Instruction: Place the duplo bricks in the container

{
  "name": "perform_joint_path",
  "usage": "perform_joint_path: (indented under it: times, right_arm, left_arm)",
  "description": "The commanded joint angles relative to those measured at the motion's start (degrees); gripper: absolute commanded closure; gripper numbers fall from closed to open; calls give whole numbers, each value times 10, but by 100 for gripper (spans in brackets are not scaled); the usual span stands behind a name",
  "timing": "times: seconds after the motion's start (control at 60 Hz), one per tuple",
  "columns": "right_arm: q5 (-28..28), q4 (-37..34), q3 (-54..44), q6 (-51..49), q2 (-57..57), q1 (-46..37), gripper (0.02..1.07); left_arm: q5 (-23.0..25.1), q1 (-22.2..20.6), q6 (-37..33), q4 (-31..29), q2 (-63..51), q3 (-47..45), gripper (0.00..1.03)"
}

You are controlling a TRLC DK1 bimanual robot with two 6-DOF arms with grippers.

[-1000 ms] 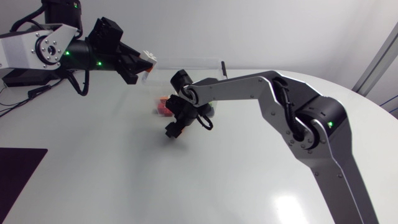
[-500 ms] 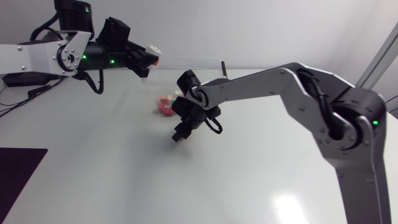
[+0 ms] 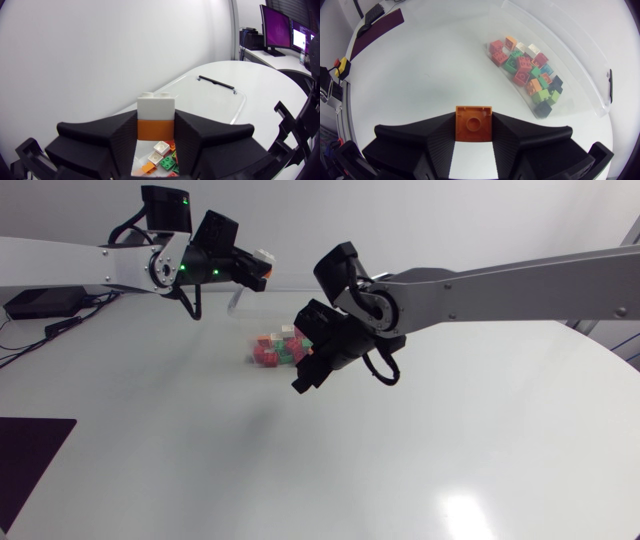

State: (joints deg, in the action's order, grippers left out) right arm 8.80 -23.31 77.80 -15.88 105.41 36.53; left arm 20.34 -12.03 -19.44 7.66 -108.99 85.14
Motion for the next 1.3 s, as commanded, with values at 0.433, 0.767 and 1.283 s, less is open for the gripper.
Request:
perform_joint_path:
  times: [0.433,0.767,1.283]
  right_arm:
    - [17,5,-74,13,-107,-33,71]
    - [17,5,-34,36,-128,-47,71]
    - [-6,105,40,79,-78,-69,71]
  left_arm:
    - [-57,-36,9,-192,-126,225,3]
    - [-56,-32,-20,-206,-13,112,3]
    - [-62,-26,-79,-187,244,-176,3]
